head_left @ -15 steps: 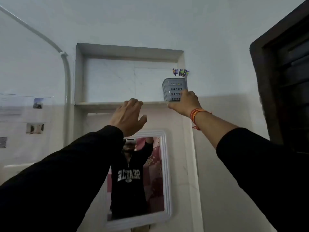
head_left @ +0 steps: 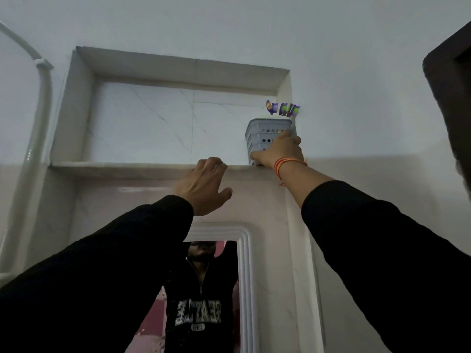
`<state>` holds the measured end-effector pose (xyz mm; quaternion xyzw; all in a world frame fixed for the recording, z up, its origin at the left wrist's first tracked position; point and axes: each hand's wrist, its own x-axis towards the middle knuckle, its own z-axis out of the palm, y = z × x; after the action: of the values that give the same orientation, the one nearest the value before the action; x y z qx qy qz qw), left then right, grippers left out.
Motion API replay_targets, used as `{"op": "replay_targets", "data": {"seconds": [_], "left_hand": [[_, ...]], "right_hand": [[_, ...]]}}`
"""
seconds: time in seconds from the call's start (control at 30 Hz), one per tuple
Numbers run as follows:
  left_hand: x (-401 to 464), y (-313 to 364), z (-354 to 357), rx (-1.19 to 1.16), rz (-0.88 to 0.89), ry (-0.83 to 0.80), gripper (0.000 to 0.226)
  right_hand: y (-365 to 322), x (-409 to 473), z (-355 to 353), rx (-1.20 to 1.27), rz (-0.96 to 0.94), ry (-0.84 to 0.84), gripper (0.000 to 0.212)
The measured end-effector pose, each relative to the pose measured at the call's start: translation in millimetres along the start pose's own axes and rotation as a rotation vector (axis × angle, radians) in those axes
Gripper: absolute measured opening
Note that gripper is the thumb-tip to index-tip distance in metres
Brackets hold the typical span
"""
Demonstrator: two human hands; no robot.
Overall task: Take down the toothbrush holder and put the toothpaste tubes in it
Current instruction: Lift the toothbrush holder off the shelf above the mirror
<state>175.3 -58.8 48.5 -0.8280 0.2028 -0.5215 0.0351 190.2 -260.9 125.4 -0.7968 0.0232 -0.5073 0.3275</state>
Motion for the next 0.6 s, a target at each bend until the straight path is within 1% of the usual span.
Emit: {"op": "replay_targets", "data": {"seconds": [0.1, 0.23, 0.43, 0.6], "left_hand": [[-5.0, -9.3, 17.6, 0.057, 0.038, 0.070, 0.072], [-11.7, -16.0, 27.4, 0.045, 0.093, 0.085, 0.079], [-17.5, -18.4, 20.6, -0.086, 0.088, 0.049, 0.078], [-43.9, -13.5, 9.3, -0.207, 0.070, 0.015, 0.071]], "right_hand": [[-0.8, 7.9, 10.3, 0.076, 0.054, 0.049, 0.128], [-7.6, 5.1, 6.6, 0.169, 0.132, 0.100, 0.124], [-27.3, -19.8, -27.4, 0.268, 0.113, 0.026, 0.123], [-28.8, -71.2, -62.2, 0.339, 0.058, -0.057, 0.116]]}}
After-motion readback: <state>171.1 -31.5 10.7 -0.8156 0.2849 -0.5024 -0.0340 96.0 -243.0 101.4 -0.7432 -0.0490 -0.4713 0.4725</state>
